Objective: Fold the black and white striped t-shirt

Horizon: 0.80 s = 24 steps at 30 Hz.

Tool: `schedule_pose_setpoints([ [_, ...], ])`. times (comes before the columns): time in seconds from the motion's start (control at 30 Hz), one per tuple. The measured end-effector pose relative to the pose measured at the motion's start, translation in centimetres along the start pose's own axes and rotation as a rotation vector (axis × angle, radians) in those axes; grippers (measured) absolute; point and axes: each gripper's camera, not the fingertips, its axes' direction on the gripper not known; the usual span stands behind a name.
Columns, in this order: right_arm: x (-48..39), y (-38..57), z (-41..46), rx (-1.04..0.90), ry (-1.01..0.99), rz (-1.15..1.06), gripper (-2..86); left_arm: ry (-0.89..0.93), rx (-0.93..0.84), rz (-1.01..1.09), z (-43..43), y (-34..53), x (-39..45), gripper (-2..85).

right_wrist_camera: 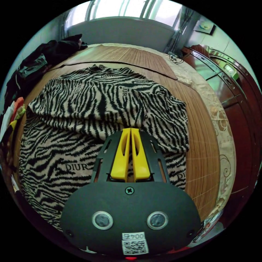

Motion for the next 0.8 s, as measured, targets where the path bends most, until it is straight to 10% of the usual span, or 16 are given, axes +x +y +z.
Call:
schedule_pose_setpoints([
  [0.8,-0.5,-1.2,1.0,0.048,-0.057,0.033,4.7,-0.380,-0.232,0.289,4.3,-11.2,5.9,2.2],
])
